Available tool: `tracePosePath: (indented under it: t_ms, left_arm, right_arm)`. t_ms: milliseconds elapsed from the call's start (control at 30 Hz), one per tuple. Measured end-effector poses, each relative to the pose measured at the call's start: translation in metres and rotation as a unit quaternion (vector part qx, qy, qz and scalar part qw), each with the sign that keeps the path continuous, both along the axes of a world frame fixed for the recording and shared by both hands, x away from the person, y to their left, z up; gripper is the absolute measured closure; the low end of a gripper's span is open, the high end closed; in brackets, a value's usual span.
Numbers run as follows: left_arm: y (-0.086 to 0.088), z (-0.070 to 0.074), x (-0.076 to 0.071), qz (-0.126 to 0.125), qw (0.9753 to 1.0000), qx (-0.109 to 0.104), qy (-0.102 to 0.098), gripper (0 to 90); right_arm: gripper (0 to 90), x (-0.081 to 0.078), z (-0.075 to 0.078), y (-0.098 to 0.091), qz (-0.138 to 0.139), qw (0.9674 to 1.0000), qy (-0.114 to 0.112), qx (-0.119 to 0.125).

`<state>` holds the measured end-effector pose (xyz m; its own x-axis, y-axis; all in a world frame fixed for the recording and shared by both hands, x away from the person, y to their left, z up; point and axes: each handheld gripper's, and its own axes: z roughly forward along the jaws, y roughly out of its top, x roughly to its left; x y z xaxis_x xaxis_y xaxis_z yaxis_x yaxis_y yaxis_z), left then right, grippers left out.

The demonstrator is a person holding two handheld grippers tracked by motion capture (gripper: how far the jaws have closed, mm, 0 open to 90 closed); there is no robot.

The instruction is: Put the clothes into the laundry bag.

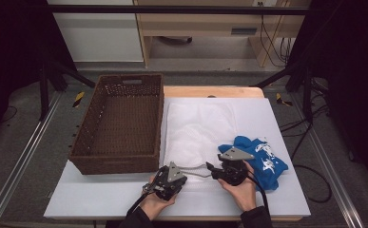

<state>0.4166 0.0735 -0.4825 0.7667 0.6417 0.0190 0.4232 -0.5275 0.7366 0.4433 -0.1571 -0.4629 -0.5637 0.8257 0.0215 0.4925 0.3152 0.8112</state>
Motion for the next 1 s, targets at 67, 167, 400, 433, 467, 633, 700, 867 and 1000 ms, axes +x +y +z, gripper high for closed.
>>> tracePosePath:
  t_ms: [67,167,400,433,467,633,700,867,1000]
  left_arm:
    - [0.000,0.000,0.000,-0.001,1.0000,-0.001,0.000,89.8]
    - [0.000,0.000,0.000,-0.001,1.0000,-0.002,-0.002,89.8]
    - [0.000,0.000,0.000,0.000,1.0000,-0.001,-0.001,89.8]
    - [0.000,0.000,0.000,0.000,1.0000,-0.001,-0.001,89.8]
    - [0.000,0.000,0.000,0.000,1.0000,-0.001,-0.001,89.8]
    - [0.000,0.000,0.000,0.001,1.0000,-0.002,0.000,89.7]
    - [0.000,0.000,0.001,0.001,1.0000,-0.003,0.002,89.8]
    - [-0.001,0.000,0.001,0.001,1.0000,-0.001,0.001,89.7]
    - [0.000,0.001,0.002,0.000,1.0000,-0.002,0.008,89.5]
  right_arm:
    - [46.8,0.002,-0.007,0.006,0.004,0.9999,0.011,-0.007]
    - [48.4,0.006,-0.015,0.011,0.007,0.9996,0.017,-0.021]
    - [56.0,0.011,-0.025,0.016,0.002,0.9993,0.023,-0.031]
    - [58.8,0.011,-0.025,0.017,-0.001,0.9993,0.024,-0.027]
    - [61.8,0.011,-0.025,0.018,0.000,0.9994,0.023,-0.026]
    - [80.7,0.013,-0.025,0.018,-0.006,0.9993,0.019,-0.032]
    - [87.4,0.013,-0.025,0.017,-0.006,0.9993,0.023,-0.028]
    - [88.6,0.014,-0.019,0.013,-0.006,0.9996,0.023,-0.015]
    - [88.4,0.011,-0.005,0.009,-0.009,0.9999,-0.007,0.005]
